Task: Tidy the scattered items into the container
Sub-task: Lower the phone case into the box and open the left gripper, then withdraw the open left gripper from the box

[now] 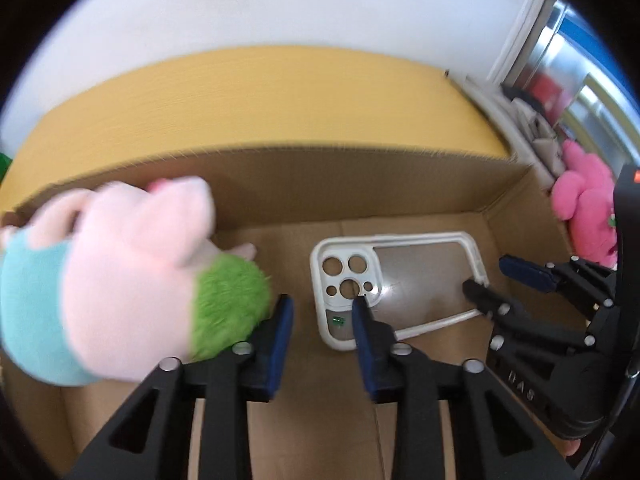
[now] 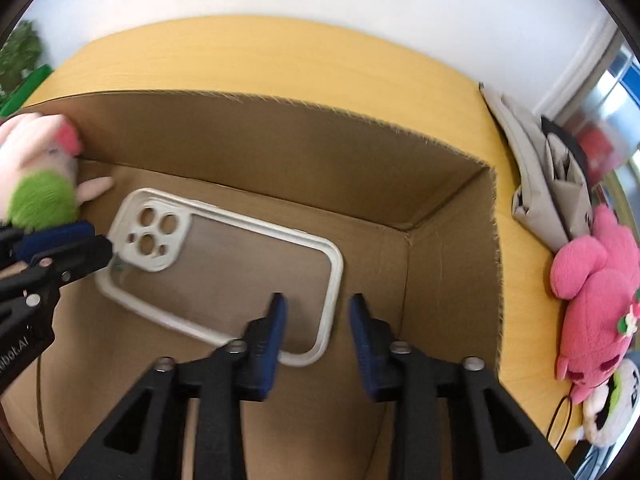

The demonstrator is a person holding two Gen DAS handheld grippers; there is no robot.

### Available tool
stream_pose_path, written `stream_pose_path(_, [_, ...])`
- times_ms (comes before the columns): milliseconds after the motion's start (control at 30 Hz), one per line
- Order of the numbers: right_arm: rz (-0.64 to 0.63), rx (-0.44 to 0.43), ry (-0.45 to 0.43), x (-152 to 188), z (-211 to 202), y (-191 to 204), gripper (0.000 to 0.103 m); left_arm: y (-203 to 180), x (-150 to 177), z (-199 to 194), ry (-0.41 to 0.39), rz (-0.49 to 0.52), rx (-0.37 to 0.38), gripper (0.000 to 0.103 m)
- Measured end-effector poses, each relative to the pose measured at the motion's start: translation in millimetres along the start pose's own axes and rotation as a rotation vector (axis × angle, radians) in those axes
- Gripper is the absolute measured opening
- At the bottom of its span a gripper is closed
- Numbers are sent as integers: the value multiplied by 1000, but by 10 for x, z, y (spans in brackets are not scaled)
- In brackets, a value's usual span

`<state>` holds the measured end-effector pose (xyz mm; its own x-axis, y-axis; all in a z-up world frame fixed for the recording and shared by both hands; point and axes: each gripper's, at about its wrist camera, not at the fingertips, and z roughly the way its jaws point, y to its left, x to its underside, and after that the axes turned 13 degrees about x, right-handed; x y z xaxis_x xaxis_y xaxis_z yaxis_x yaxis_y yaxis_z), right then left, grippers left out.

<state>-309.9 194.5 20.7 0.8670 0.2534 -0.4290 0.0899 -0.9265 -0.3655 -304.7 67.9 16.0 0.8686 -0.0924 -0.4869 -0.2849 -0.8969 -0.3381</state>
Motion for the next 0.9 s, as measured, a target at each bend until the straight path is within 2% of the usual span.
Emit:
stream_pose_path(33, [-6,-11,-18,26,-84,8,51,-12,29,-151,-29,13,1,31])
stream_pose_path(100, [-15,3,-103,137,-389,2,78,-56,94,-490,-101,47,12,36])
stream_pose_path(133, [-13,2,-150,199,-539,-11,83,-82,150,-662,-140,58,19,46])
stream_pose_path(167, [-8,-19,-207,306,-769,-31,89,-118,231,-871,-187,75,24,60])
stream_pose_path(200, [-1,-46,-242,378,-930,-50,92,-140,317,-1075,-233,95,24,67])
stream_pose_path(233, [7,-76,-269,455,-1084,-67,93,-176,418,-1283,-280,117,18,79])
stream_pose_path(300, [29,-143,-332,696,-1477,-110,101,-267,661,-1652,-352,165,9,81])
stream_pose_path(467, [75,-210,-401,1321,-2094,-176,103,-439,1252,-2093,-417,201,85,82])
stream_pose_path(567, [111,-156,-395,1650,-2226,-117,103,-559,1681,-2243,-448,265,42,82])
stream_pose_path(633, [129,-130,-376,1784,-2236,-110,103,-692,1816,-2177,-457,277,4,82])
stream_pose_path(733, [158,-141,-329,1991,-2251,-110,103,-697,2038,-2234,-478,225,-12,82])
stream_pose_path(900, [152,-100,-326,2221,-2381,-87,103,-628,2260,-2374,-482,153,12,82])
